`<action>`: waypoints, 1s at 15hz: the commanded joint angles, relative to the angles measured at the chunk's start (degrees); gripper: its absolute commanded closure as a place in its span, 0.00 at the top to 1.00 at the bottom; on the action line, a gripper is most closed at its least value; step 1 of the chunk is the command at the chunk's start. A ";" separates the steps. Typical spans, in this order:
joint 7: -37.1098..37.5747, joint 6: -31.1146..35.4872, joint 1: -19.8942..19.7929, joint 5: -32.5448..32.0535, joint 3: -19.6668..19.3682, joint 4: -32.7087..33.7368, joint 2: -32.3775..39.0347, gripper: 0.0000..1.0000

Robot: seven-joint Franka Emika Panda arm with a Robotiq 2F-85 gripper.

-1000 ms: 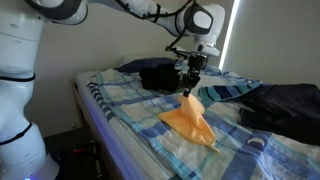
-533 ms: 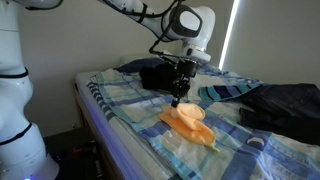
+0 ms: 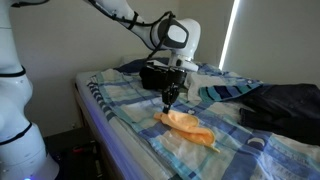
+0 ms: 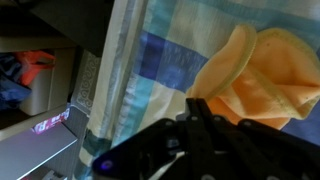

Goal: Fold the orange towel twice

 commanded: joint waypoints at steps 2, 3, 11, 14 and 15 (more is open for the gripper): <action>0.36 6.65 -0.22 7.87 0.61 -1.29 2.81 0.04; 0.37 7.64 -0.15 9.61 0.62 -0.89 4.00 0.05; 1.31 8.38 0.18 12.04 -0.47 0.76 4.62 0.69; 2.48 7.34 0.07 10.27 -1.24 1.33 1.49 0.91; 2.63 7.59 -0.06 9.88 -1.40 1.40 0.47 0.98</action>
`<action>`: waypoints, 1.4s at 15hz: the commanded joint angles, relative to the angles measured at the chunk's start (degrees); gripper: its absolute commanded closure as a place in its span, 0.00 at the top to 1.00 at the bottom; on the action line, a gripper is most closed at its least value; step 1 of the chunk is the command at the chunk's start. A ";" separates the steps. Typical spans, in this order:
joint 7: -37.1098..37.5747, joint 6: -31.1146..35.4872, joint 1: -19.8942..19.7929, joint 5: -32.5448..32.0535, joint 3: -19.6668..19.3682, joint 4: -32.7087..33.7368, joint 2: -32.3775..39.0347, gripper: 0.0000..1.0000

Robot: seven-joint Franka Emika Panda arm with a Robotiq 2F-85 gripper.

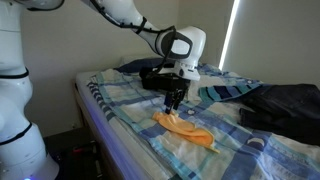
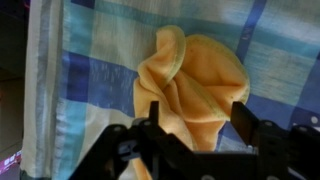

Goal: Fold the orange towel twice

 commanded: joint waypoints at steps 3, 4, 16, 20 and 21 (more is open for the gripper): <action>1.87 -1.06 -0.62 -1.15 -0.53 0.99 -5.29 1.00; 1.90 -1.12 -0.73 -0.96 -0.44 1.34 -5.42 1.00; 8.22 -1.62 -1.23 -0.24 -1.51 12.01 7.31 1.00; 9.56 -3.12 -1.81 -1.08 -3.05 14.78 10.15 1.00; 9.59 -3.62 -1.89 -1.46 -3.57 14.96 10.28 1.00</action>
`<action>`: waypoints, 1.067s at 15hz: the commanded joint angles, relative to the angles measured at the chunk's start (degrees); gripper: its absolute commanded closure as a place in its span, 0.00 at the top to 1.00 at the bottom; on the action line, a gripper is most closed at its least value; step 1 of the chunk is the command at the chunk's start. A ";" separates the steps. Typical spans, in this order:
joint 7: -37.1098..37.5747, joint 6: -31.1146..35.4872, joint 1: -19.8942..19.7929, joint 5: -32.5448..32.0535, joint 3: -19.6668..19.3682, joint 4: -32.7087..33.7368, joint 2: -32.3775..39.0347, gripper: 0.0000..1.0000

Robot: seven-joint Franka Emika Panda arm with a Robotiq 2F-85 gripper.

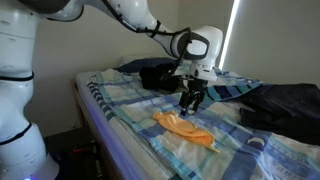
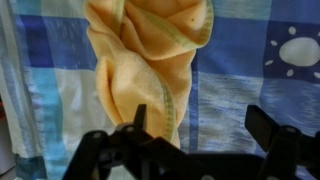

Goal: Fold the orange towel twice

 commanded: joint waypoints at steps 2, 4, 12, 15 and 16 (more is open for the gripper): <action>2.08 -4.52 -0.61 -1.77 -1.90 3.32 1.48 1.00; 2.31 -5.89 -0.73 -2.36 -2.50 3.42 1.55 1.00; 1.99 -9.49 -0.42 -2.70 -2.16 2.55 2.25 1.00; 2.04 -9.99 -0.35 -2.84 -2.23 2.51 2.86 1.00; 2.10 -10.12 -0.32 -2.86 -2.26 2.41 2.92 0.96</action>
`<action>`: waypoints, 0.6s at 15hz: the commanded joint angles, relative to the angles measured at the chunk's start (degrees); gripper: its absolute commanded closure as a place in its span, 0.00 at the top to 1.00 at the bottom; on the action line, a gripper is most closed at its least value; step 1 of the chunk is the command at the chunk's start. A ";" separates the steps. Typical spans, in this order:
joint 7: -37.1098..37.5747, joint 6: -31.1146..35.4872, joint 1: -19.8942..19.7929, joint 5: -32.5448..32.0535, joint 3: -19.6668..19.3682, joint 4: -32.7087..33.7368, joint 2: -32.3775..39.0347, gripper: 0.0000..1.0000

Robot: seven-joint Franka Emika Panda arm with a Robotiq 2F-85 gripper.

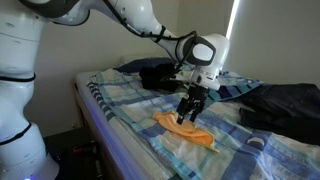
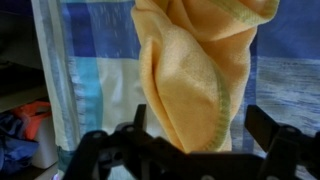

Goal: Fold the orange towel twice

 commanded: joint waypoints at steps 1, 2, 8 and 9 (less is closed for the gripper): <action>1.78 -1.89 0.25 -0.92 0.22 0.38 0.20 0.74; 1.76 -1.92 0.28 -0.86 0.26 0.36 0.28 0.71; 1.90 -1.74 0.77 -0.91 0.33 0.67 0.06 0.31; 1.94 -1.73 0.89 -0.96 0.34 0.76 0.00 0.23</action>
